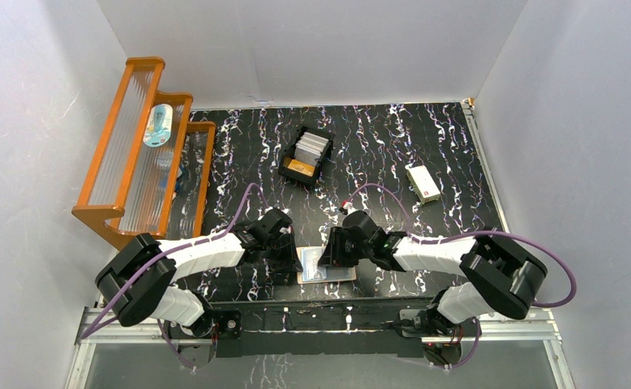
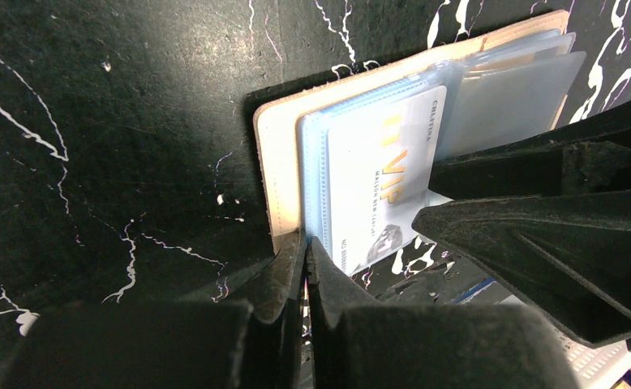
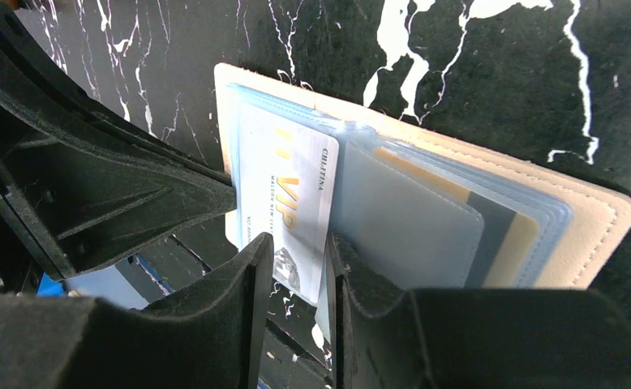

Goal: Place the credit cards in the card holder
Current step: Insert the credit card into the card holder, then move the storage box to the center of the board.

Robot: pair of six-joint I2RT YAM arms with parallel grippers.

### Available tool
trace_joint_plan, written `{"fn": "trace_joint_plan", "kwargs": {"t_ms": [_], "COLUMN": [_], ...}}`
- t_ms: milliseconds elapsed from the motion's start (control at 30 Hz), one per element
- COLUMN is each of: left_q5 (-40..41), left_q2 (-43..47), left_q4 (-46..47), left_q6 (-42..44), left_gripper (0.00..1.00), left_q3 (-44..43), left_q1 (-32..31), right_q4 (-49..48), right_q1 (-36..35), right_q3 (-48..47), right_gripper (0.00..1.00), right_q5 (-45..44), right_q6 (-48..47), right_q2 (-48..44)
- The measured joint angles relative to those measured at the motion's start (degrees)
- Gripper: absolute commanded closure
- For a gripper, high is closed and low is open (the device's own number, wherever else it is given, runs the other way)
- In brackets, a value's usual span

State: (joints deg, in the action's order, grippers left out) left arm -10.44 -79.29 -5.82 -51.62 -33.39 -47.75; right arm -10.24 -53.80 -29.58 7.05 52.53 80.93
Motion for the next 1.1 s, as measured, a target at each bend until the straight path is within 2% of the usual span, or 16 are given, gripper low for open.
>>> {"fn": "trace_joint_plan", "kwargs": {"t_ms": [67,200,467,633,767,967,1100], "left_q5": [0.04,0.44,5.07,10.80,15.15,19.28,20.41], "left_q2": [0.00,0.22,6.03,12.07,17.64,24.20,27.32], "left_q4": [-0.09,-0.42,-7.67,-12.35,-14.53,-19.17,-21.42], "left_q6": [-0.02,-0.07,0.39,1.99,4.11,7.06,7.52], "left_gripper": [1.00,0.87,0.71,0.52,0.46,0.37,0.28], "left_q3": [-0.04,-0.11,-1.42,-5.64,-6.97,-6.99,-6.99], "left_q1": [0.00,-0.04,-0.39,-0.37,-0.37,-0.37,-0.37], "right_q4": [-0.28,0.33,9.40,13.94,17.64,20.04,21.14], "right_q1": [-0.09,-0.22,-0.35,1.84,6.45,12.02,15.23], "right_q3": [0.00,-0.07,-2.69,-9.20,-18.53,-36.26,-46.71], "right_gripper": [0.62,0.59,0.49,0.46,0.44,0.41,0.40], "right_q5": [0.24,0.00,-5.20,-8.98,-12.00,-16.33,-17.14], "right_q6": [-0.02,-0.07,-2.12,-8.61,-16.41,-30.10,-38.80], "right_q2": [0.09,-0.20,-7.96,-9.29,-4.76,7.45,15.98]}}
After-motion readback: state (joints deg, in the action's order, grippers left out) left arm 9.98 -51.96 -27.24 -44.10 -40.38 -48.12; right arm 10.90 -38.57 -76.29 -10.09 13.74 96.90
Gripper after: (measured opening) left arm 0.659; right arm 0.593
